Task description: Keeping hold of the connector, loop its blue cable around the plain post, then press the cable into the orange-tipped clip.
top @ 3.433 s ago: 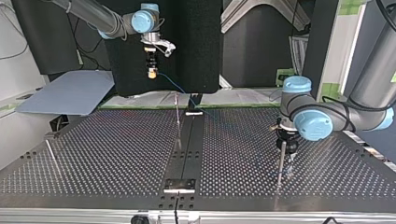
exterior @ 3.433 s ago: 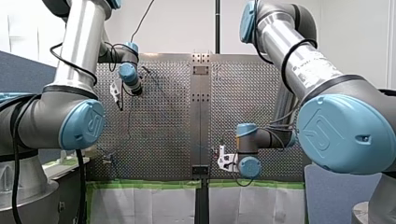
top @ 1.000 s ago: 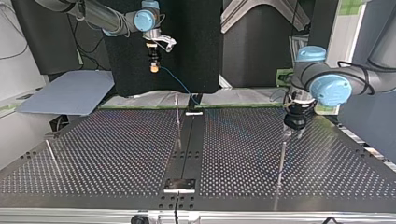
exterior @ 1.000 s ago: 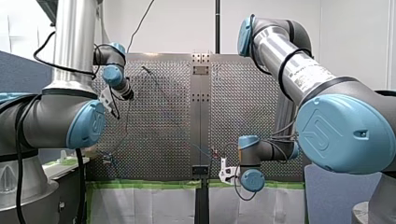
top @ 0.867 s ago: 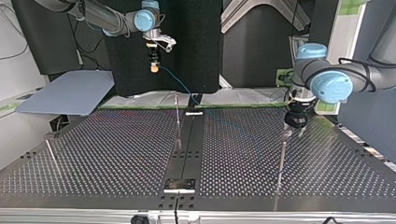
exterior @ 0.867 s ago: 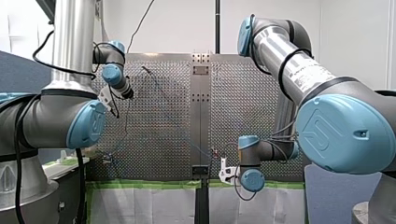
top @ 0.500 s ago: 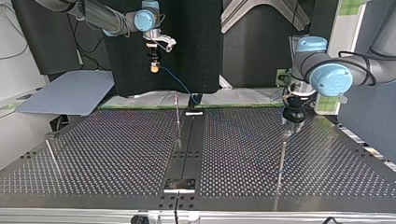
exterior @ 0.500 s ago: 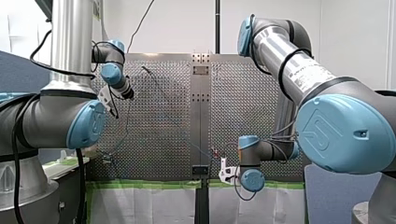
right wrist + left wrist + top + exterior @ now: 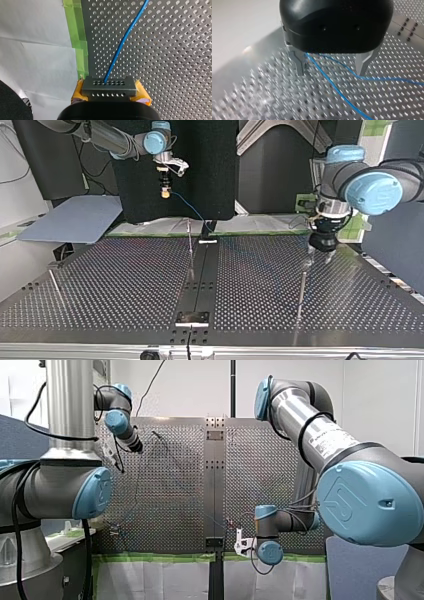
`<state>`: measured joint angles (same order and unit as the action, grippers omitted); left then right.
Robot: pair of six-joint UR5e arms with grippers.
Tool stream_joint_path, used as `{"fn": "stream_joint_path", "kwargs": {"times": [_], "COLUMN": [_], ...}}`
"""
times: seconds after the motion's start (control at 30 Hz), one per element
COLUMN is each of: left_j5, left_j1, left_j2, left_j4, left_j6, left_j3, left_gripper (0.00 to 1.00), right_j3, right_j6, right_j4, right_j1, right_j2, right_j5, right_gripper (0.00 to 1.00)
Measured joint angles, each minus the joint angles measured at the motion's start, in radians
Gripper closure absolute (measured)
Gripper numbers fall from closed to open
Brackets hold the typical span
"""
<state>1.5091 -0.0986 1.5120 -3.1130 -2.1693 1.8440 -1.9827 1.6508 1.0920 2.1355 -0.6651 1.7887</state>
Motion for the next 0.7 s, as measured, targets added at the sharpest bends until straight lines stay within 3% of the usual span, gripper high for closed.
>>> {"fn": "stream_joint_path", "kwargs": {"times": [0.3, 0.7], "left_j5": [0.059, 0.183], "left_j1": [0.029, 0.151], "left_j2": [-0.082, -0.206], "left_j4": [-0.081, -0.206], "left_j6": [0.077, 0.201], "left_j3": [-0.080, -0.205], "left_gripper": [0.00, 0.00], "right_j3": [0.014, 0.022], "right_j6": [-0.002, -0.003], "right_j4": [-0.032, -0.045], "right_j1": [-0.001, 0.000], "right_j2": [-0.001, -0.001], "right_j5": [-0.003, -0.021], "right_gripper": [1.00, 1.00]}}
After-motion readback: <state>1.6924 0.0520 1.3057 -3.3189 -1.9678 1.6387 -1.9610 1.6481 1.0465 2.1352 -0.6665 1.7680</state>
